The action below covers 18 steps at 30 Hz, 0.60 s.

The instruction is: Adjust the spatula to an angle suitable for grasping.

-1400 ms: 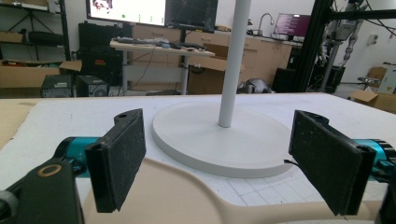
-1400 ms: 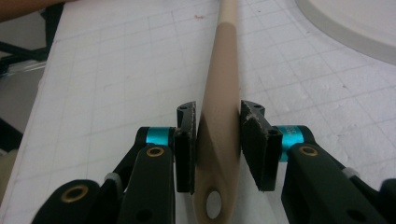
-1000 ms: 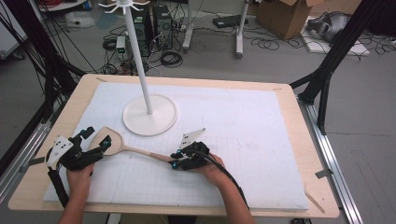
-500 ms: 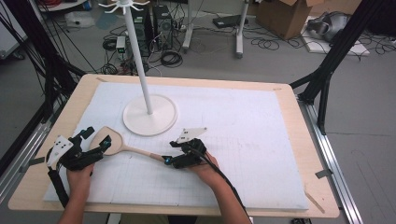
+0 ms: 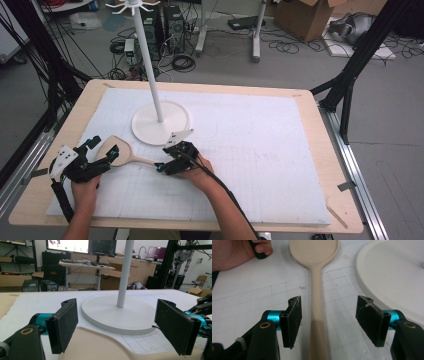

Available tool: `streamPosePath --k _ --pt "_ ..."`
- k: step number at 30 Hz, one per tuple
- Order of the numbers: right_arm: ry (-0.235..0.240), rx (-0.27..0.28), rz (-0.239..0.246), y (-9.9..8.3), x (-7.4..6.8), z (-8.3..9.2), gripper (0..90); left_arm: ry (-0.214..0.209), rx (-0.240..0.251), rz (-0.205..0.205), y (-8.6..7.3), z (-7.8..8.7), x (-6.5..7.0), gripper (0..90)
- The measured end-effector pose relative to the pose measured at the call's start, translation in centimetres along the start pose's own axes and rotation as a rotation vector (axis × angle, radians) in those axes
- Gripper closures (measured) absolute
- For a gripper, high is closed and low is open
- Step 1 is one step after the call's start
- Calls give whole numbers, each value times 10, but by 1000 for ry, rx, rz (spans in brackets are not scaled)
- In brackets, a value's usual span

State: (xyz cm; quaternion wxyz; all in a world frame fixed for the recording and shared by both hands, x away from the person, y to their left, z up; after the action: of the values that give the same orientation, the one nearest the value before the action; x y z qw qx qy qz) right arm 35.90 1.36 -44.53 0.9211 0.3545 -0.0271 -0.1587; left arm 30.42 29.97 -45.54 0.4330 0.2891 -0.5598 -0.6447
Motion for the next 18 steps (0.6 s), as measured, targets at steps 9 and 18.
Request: streamPosePath --k 9,18 --pt "23 -66 32 20 -3 -24 507 -5 5 2 0 0 0 193" --pt "-9 -142 33 28 -4 -35 623 -9 10 3 0 0 0 193"
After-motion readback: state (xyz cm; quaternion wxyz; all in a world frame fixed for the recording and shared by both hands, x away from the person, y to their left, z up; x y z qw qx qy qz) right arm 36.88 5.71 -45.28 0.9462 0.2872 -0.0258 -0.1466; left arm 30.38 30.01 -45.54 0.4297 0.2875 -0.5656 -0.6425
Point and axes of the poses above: each handheld gripper's, and its own axes: z roughly backward along the jaws, y roughly out of its top, x roughly to its right, the point moved 2 cm from there along -z, roughly forward along the jaws, and after that the axes turned 12 degrees about -x, right-handed, at the moved point
